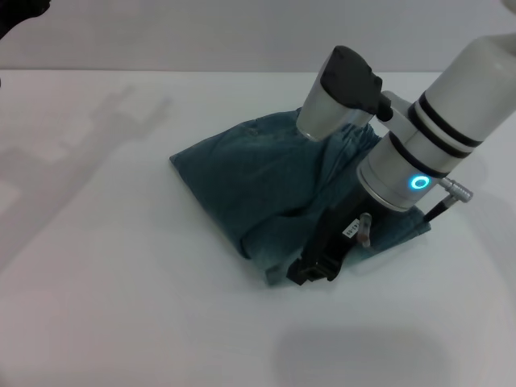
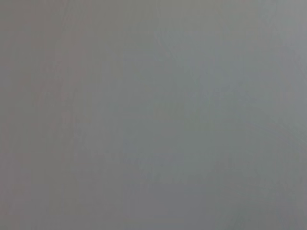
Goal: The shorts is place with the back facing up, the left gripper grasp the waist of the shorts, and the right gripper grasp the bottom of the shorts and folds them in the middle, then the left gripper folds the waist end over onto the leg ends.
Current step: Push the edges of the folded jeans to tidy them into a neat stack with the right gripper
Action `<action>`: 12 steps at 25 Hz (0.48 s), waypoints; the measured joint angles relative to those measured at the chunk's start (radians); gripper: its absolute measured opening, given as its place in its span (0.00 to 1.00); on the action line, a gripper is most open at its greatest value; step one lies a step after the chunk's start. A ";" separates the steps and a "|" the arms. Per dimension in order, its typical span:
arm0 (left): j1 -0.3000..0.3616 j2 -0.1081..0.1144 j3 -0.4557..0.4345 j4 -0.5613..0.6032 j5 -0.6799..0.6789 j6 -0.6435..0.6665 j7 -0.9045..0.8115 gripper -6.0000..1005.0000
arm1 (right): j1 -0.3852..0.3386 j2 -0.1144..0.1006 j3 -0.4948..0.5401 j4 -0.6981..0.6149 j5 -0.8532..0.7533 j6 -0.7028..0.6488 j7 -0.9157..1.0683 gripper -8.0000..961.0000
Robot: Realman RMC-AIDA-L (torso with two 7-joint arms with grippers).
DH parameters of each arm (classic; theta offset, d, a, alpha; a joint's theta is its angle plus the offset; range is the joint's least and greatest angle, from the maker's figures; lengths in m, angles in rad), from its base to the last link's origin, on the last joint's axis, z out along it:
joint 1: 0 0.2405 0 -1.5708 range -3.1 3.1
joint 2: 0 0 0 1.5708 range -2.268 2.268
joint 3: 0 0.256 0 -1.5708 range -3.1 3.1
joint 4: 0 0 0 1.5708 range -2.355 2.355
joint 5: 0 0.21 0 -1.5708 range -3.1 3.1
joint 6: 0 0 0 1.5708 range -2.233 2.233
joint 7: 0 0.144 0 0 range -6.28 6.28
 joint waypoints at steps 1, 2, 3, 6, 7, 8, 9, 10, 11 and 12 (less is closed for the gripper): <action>0.000 0.000 0.000 0.000 0.000 0.000 0.000 0.84 | -0.002 0.000 -0.015 0.000 0.000 0.019 0.004 0.01; 0.000 0.000 0.001 -0.001 -0.008 0.016 0.000 0.84 | -0.004 0.000 -0.028 0.001 0.000 0.036 0.006 0.01; 0.000 0.000 0.001 -0.002 -0.011 0.023 0.000 0.84 | -0.004 0.000 -0.039 0.001 0.000 0.053 0.008 0.01; 0.000 0.000 0.001 -0.004 -0.013 0.035 -0.006 0.84 | -0.005 0.002 -0.059 0.001 0.000 0.088 0.014 0.01; 0.000 0.000 0.001 -0.004 -0.015 0.038 -0.009 0.84 | -0.005 0.002 -0.063 0.002 0.000 0.097 0.015 0.01; 0.000 -0.001 0.002 -0.004 -0.017 0.039 -0.009 0.84 | -0.005 0.003 -0.068 0.002 0.001 0.110 0.018 0.01; 0.001 -0.001 0.002 -0.005 -0.018 0.041 -0.010 0.84 | -0.004 0.004 -0.076 0.002 0.002 0.121 0.022 0.01; 0.002 -0.001 0.002 -0.005 -0.022 0.046 -0.011 0.84 | -0.003 0.004 -0.089 0.001 0.003 0.139 0.029 0.01; 0.004 -0.001 0.003 -0.006 -0.026 0.051 -0.011 0.84 | -0.002 0.004 -0.102 0.002 0.005 0.154 0.035 0.01; 0.006 -0.001 0.003 -0.006 -0.030 0.054 -0.011 0.84 | -0.001 0.004 -0.126 0.002 0.012 0.187 0.041 0.01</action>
